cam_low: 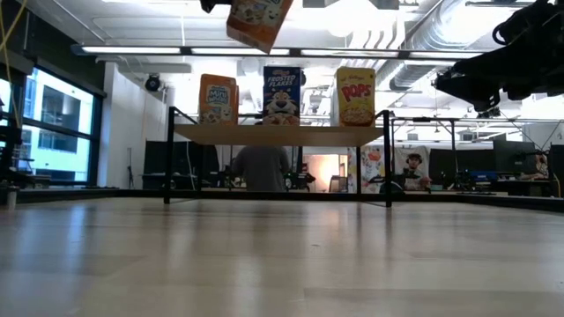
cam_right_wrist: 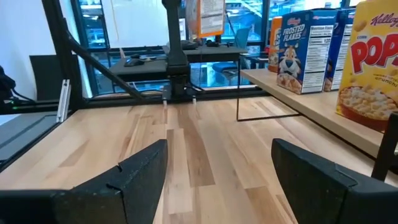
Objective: Stack cereal on shelf
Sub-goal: Put the orange cereal box on the shelf aligned with the other orange cereal boxes
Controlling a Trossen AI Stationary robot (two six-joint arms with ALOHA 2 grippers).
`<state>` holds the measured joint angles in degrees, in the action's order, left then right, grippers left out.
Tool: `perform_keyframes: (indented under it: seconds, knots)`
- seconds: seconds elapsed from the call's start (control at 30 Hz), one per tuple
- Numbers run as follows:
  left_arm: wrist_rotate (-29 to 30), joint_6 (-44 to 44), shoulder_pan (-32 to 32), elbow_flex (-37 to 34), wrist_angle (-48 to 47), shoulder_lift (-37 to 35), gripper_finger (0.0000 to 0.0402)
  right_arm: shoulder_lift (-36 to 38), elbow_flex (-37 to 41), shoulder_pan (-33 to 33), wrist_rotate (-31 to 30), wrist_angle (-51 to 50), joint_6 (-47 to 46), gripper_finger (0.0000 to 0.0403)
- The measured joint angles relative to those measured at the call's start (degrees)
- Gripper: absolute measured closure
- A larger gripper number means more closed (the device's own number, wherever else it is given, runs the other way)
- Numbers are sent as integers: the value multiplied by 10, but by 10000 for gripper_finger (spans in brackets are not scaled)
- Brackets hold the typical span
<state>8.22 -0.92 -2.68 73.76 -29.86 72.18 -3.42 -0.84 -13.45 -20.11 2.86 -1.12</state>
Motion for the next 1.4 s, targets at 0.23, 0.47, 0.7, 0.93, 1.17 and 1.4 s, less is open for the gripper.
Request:
perform_keyframes:
  seconds: [0.23,0.47,0.7,0.93,1.17,1.4]
  knots:
    - [1,-7,-3,-44,35,-37,259,0,0,0,0,0,-3,123]
    - [2,8,-25,-191,157,-128,259,0,0,0,0,-1,-3,123]
    - [0,5,-30,-293,267,-204,259,0,0,0,-2,-1,-3,123]
    - [18,-2,-32,-373,316,-237,259,0,0,0,-2,-1,-3,123]
    - [18,-2,-63,-440,372,-250,259,0,0,0,-2,-1,-3,123]
    - [6,-4,-98,-478,414,-260,259,0,0,0,-2,-1,-3,123]
